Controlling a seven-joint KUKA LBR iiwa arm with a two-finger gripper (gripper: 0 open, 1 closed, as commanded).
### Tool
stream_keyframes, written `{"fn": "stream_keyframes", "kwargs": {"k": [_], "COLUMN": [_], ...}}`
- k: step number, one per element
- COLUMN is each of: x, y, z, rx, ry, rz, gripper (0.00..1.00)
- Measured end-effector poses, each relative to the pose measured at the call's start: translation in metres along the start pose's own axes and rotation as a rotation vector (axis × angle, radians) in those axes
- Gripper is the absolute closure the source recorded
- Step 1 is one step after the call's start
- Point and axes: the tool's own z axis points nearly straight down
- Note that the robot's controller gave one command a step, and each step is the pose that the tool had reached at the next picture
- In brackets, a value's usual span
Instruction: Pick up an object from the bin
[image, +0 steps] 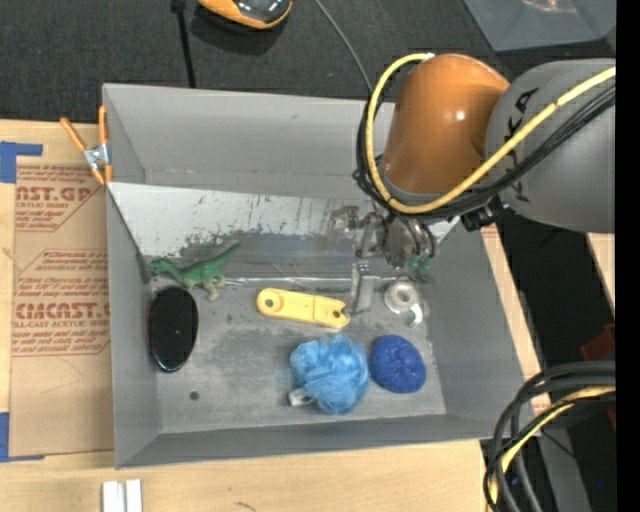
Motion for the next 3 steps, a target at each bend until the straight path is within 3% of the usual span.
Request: {"fn": "stream_keyframes", "kwargs": {"k": [1,3], "x": [-0.001,-0.001], "y": [0.0,0.003], "z": [-0.005,0.118], "rx": [-0.001,-0.001], "ry": [-0.008,-0.004], "rz": [0.001,0.07], "gripper": [0.0,0.0]}}
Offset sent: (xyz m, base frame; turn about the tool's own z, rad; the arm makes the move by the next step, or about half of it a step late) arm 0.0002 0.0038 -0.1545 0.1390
